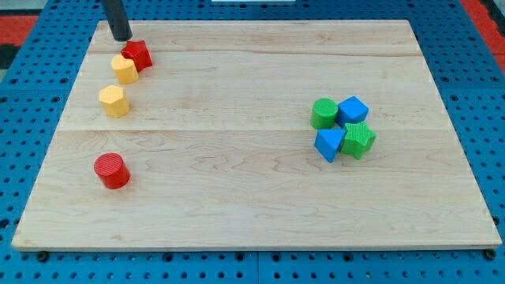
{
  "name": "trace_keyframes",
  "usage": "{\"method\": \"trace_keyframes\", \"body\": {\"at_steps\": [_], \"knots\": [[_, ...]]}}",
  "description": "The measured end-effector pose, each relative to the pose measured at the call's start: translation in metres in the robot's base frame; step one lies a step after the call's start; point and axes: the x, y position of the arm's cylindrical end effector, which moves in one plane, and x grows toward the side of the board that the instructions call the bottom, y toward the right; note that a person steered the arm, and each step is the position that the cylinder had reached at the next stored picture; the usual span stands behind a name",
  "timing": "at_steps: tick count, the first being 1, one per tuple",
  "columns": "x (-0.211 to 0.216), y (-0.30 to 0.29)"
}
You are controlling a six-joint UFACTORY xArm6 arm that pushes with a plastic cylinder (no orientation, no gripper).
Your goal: Move the yellow heart to the top of the yellow hexagon
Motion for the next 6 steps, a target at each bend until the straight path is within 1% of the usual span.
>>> {"method": "trace_keyframes", "body": {"at_steps": [1,2,3,5,6], "knots": [[-0.003,0.043],[0.021,0.04],[0.029,0.019],[0.076,0.009],[0.079,0.007]]}}
